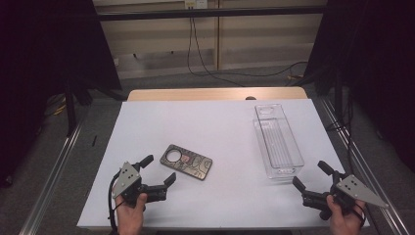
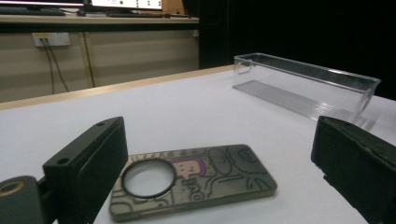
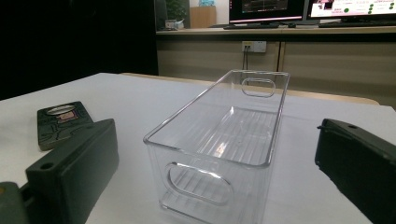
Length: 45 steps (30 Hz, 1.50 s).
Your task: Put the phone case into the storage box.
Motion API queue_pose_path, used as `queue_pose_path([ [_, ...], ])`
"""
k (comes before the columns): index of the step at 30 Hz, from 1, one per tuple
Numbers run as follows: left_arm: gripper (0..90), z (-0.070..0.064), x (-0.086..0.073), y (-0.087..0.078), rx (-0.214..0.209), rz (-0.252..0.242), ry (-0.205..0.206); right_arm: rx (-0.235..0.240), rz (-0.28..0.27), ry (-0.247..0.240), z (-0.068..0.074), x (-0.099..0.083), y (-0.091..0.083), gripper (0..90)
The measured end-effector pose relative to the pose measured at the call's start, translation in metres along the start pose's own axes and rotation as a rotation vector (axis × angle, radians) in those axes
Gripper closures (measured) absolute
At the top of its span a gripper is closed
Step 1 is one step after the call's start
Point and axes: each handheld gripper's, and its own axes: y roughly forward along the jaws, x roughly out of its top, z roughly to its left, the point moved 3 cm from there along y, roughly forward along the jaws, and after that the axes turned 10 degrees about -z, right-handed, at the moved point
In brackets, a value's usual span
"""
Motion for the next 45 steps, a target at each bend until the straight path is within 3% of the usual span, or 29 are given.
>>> queue_pose_path([
  [2, 3.4, -0.002, 0.001, 0.006, -0.016, 0.005, -0.013, 0.000, 0.000, -0.003, 0.000, 0.000, 0.000, 0.0],
  [4, 3.4, -0.004, 0.003, 0.012, -0.031, 0.003, 0.019, -0.001, 0.002, -0.003, 0.000, 0.000, 0.001, 0.0],
  [7, 3.1, -0.004, 0.005, 0.021, -0.048, -0.009, 0.020, -0.003, 0.003, 0.000, 0.000, -0.001, 0.000, 0.0],
  [18, 2.0, 0.004, 0.008, 0.044, -0.057, 0.010, 0.049, 0.001, 0.008, 0.002, 0.001, -0.001, 0.001, 0.0],
  [32, 1.5, 0.019, 0.020, 0.074, 0.003, -0.007, 0.082, 0.000, 0.006, 0.004, 0.001, -0.001, 0.001, 0.0],
  [42, 0.9, 0.020, 0.026, 0.093, -0.032, -0.023, 0.098, 0.003, 0.004, 0.002, 0.002, -0.001, 0.000, 0.0],
  [45, 0.7, 0.020, 0.028, 0.100, -0.032, -0.013, 0.125, -0.001, 0.003, 0.004, 0.001, -0.001, 0.000, 0.0],
])
